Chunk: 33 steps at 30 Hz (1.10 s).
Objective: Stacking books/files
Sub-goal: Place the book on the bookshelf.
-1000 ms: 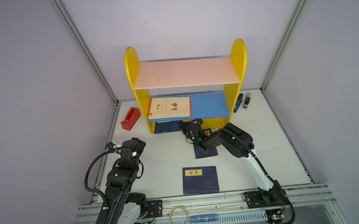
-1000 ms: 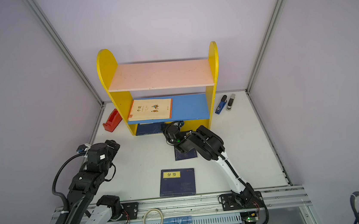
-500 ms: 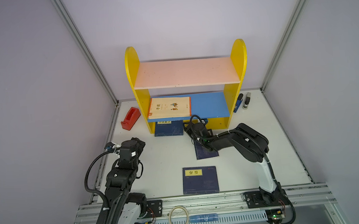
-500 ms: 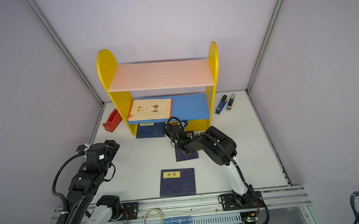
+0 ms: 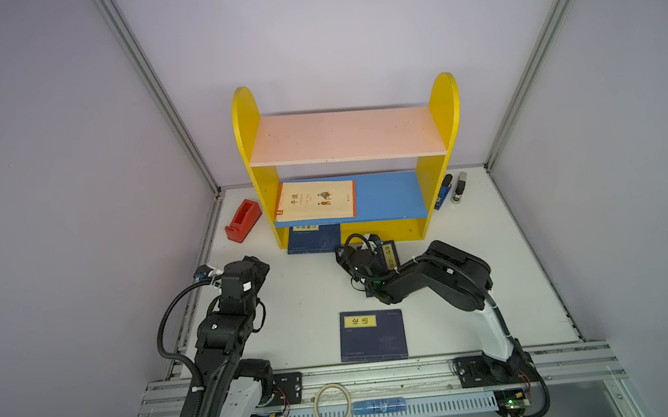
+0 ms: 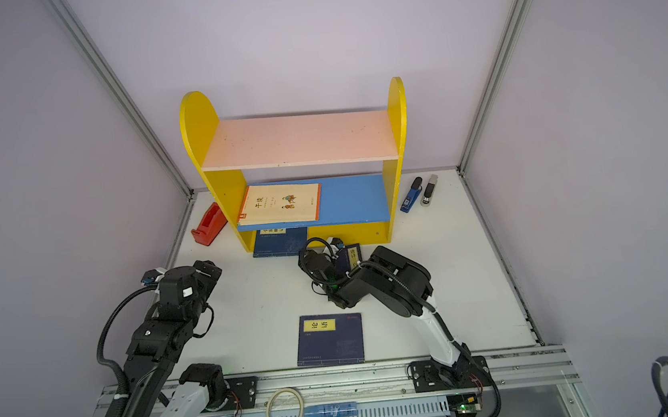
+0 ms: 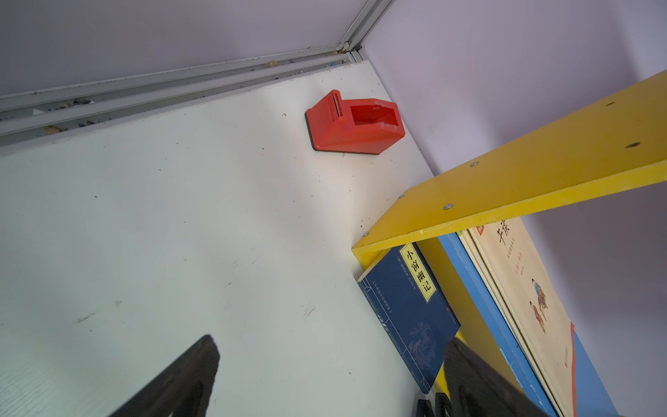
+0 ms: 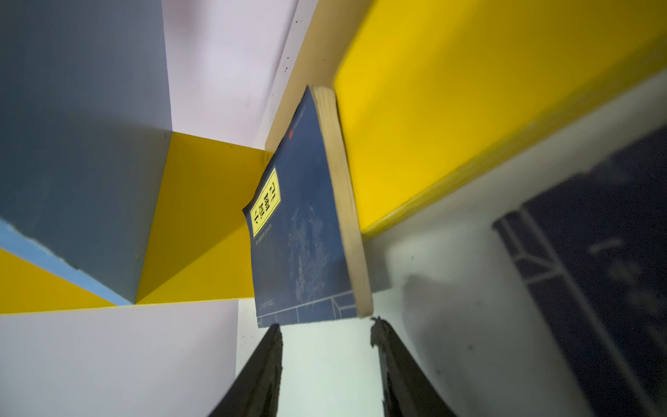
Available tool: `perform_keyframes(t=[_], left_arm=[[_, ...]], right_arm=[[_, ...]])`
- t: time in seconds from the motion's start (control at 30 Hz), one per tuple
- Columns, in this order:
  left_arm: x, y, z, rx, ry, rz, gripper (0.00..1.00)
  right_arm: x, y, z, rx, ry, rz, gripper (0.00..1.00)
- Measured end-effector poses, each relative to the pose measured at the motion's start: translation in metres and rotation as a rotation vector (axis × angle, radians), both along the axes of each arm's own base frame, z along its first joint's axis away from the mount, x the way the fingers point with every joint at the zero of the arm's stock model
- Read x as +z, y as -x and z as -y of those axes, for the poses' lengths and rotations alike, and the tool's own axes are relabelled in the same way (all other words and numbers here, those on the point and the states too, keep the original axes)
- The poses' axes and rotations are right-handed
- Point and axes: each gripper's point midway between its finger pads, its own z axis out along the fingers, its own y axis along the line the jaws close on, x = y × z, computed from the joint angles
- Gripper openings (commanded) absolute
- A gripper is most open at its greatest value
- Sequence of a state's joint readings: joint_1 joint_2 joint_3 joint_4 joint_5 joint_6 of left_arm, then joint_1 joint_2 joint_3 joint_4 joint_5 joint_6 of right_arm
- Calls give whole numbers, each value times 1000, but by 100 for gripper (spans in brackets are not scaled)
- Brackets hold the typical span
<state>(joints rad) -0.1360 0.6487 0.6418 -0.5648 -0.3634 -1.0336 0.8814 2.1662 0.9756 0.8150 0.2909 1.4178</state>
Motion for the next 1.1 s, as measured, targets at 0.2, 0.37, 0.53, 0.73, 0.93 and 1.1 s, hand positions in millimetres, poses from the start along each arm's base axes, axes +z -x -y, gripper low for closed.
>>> perform_keyframes(t=[0.2,0.37,0.53,0.73,0.93,1.1], left_arm=[[-2,-1,1,-7,7,-8,100],[-3,-2,1,-7,9,-13,100],[-4,-3,1,-6,10,-14,100],[-6,-4,1,-9,13,-23,100],[-8,-5,1,-10,17,-29,100],[-7,-5,1,-10,21,-26,100]], right_arm=[[-10,-7,-15,-7,-25,-12,26],[-8,-16,-24,-27,-67,-5,13],[-2,-30,-41,-30,-72,1,12],[-2,-44,-57,-33,-67,4,14],[-1,-39,-73,-17,-53,15,16],[6,-9,-91,32,-26,35,21]])
